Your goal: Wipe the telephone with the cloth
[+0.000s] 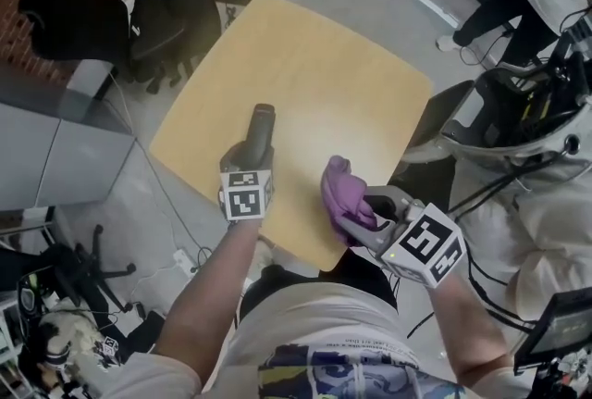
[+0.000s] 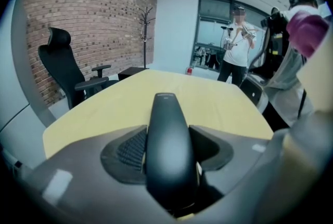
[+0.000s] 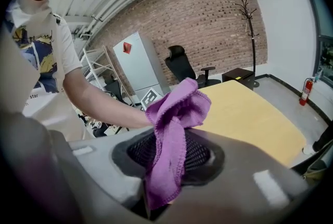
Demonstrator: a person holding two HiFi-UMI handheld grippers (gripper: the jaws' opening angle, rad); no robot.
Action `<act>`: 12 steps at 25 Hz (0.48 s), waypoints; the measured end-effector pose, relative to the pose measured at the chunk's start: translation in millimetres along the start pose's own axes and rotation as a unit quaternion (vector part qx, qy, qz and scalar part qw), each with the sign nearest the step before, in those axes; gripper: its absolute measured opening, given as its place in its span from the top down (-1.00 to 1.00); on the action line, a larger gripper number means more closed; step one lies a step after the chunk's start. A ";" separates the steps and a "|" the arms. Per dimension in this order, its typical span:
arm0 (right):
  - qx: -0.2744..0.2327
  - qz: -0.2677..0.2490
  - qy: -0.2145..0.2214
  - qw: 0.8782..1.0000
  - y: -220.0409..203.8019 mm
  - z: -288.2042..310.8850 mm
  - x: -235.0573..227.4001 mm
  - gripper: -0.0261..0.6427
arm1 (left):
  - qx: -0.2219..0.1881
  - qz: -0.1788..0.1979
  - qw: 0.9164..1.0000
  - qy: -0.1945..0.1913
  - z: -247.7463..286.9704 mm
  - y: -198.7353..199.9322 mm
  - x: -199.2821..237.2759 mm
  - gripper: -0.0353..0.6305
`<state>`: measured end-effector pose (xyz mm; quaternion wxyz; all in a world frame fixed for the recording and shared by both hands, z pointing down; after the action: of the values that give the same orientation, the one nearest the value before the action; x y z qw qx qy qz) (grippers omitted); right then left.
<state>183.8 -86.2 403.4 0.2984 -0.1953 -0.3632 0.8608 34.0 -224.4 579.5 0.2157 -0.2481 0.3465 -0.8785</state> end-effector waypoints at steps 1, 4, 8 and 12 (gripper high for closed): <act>0.000 0.003 0.000 1.000 1.2 1.2 1.5 0.57 | 0.003 -0.002 1.000 -0.005 -0.3 -0.6 0.3 0.13; 0.000 0.006 0.001 1.000 5.4 0.7 7.5 0.57 | 0.006 0.001 1.000 -0.024 -0.6 0.5 -6.0 -0.03; -0.011 0.001 0.003 1.000 6.6 13.6 6.6 0.57 | 0.001 0.019 0.999 -0.038 0.8 5.2 -6.6 -0.11; -0.021 -0.003 -0.005 1.000 10.5 22.1 15.0 0.57 | -0.022 0.036 0.997 -0.063 -26.9 8.2 -12.5 -0.15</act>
<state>156.5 -93.5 408.4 0.2949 -0.1962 -0.3831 0.8531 29.7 -209.6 552.9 0.2630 -0.2953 0.3600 -0.8450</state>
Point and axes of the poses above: the fingertips, and each gripper's own axes: z forward along the fingers, x to its left, y out of its top, the point moved 2 cm from there along -z, backward along the fingers, and after that the axes turned 15 degrees about -y, right-handed, at the moved point
